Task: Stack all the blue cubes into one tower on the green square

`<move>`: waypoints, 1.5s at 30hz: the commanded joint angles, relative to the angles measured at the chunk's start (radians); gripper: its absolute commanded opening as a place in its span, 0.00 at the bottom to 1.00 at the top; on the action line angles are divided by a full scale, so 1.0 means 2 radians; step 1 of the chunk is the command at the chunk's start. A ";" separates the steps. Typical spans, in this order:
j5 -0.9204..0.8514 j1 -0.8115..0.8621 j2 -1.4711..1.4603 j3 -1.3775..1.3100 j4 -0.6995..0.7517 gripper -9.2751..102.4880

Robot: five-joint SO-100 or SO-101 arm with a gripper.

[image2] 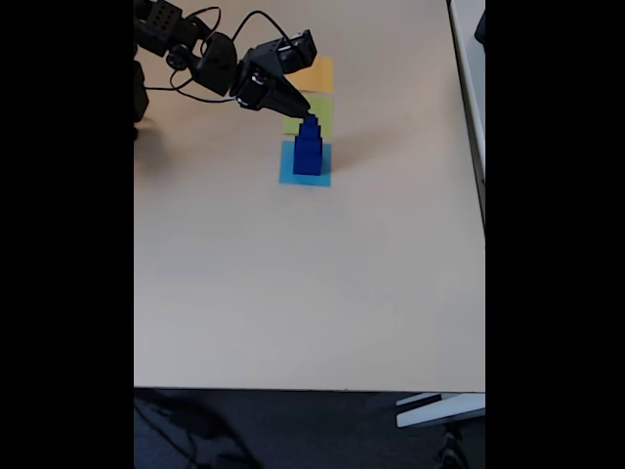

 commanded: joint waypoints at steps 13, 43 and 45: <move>0.032 -0.034 -0.002 -0.023 -0.044 0.14; 0.058 -0.028 -0.021 0.035 -0.092 0.25; 0.059 -0.028 -0.026 0.038 -0.101 0.25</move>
